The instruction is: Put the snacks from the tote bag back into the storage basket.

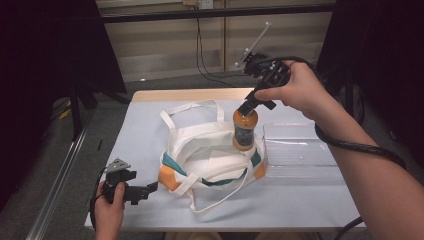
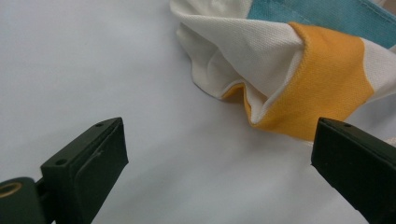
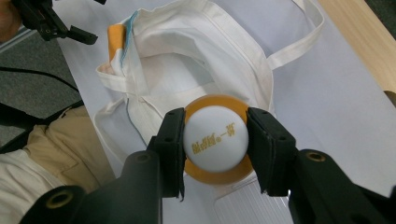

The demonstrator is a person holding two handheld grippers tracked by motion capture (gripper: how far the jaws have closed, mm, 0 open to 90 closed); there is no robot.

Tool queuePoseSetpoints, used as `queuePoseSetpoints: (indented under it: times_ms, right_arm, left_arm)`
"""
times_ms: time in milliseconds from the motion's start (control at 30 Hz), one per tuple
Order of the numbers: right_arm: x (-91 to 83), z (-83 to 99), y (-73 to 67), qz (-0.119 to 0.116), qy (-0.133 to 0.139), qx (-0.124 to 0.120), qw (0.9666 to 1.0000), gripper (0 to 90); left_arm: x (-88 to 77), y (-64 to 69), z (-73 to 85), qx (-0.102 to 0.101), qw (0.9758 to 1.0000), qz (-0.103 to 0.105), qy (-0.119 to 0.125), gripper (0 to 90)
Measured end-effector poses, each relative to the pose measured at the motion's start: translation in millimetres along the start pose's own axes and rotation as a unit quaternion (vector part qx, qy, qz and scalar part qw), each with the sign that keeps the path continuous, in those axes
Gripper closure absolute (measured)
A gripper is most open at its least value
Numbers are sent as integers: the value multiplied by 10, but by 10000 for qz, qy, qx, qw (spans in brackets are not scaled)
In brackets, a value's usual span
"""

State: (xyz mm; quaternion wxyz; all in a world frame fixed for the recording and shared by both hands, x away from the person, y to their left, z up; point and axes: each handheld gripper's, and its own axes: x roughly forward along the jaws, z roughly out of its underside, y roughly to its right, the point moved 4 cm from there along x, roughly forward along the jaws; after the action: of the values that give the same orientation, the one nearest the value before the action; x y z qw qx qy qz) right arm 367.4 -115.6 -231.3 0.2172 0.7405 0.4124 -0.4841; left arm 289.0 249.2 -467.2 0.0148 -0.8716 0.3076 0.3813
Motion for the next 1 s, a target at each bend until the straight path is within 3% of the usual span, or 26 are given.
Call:
queuePoseSetpoints:
  times_ms: [700,1000]
  right_arm:
    - [-326,33,79,85,-130,152,9998,594]
    - [-328,79,117,57,-209,209,9995,594]
  left_arm:
    - [-4,-11,2,30,10000,-27,-25,35]
    - [-1,-6,-1,17,10000,-31,0,35]
